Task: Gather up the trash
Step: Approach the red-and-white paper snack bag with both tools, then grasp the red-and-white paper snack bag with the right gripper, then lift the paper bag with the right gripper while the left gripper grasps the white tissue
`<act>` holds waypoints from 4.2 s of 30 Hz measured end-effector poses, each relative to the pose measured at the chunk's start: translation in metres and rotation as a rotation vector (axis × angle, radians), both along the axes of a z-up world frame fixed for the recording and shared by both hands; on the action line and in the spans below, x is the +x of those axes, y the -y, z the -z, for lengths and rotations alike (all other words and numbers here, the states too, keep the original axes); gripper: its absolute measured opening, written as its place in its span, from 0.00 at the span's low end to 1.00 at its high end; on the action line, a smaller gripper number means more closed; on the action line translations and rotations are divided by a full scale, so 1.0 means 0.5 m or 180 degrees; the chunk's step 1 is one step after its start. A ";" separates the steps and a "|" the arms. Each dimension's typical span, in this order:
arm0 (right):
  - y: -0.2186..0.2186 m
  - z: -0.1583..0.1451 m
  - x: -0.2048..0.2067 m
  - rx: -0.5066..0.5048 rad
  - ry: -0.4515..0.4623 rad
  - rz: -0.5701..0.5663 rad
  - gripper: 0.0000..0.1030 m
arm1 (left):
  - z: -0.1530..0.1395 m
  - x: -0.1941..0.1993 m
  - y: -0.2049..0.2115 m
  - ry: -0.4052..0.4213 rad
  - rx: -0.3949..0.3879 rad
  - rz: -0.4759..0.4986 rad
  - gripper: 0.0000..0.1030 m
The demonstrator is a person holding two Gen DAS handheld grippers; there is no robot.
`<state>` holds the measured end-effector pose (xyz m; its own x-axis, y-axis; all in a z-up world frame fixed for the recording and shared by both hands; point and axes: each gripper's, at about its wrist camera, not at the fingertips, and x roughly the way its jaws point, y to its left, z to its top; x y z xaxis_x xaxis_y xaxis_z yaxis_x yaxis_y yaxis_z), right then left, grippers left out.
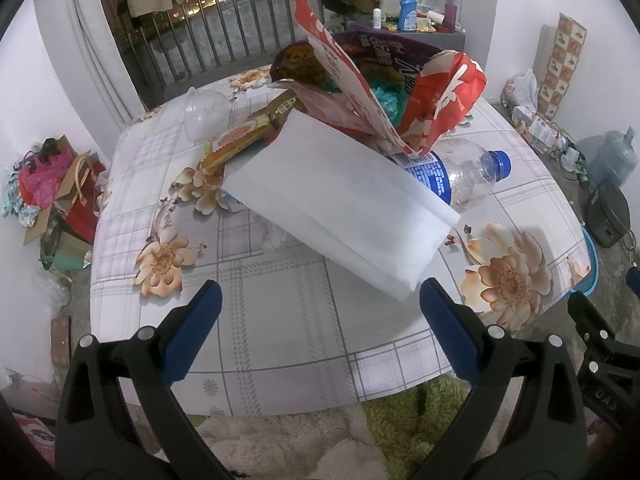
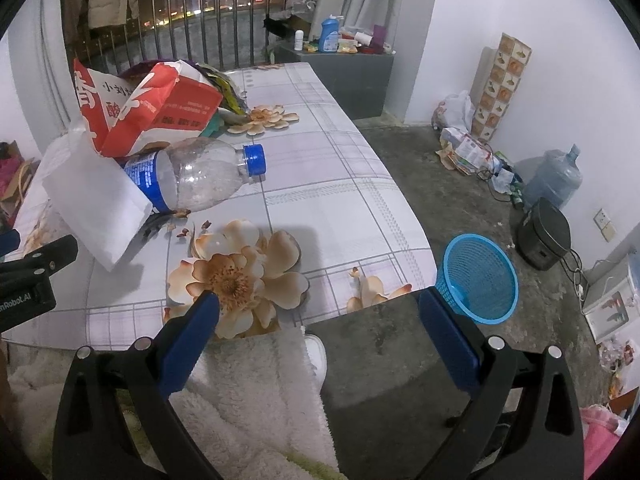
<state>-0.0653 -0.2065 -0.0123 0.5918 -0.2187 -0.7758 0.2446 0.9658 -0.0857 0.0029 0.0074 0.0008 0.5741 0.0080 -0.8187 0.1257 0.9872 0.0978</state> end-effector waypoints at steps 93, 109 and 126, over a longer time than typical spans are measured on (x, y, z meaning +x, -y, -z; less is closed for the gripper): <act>-0.069 -0.064 0.267 0.2050 0.0296 -0.0525 0.30 | 0.056 0.190 -0.242 -0.0109 -0.2360 0.0244 0.20; -0.006 -0.084 0.230 0.2793 0.0510 -0.0673 0.28 | -0.034 0.140 -0.269 0.0442 -0.2362 0.0436 0.00; 0.014 -0.060 0.203 0.3744 0.0465 -0.1046 0.28 | -0.166 0.078 -0.356 0.1036 -0.2275 0.0279 0.00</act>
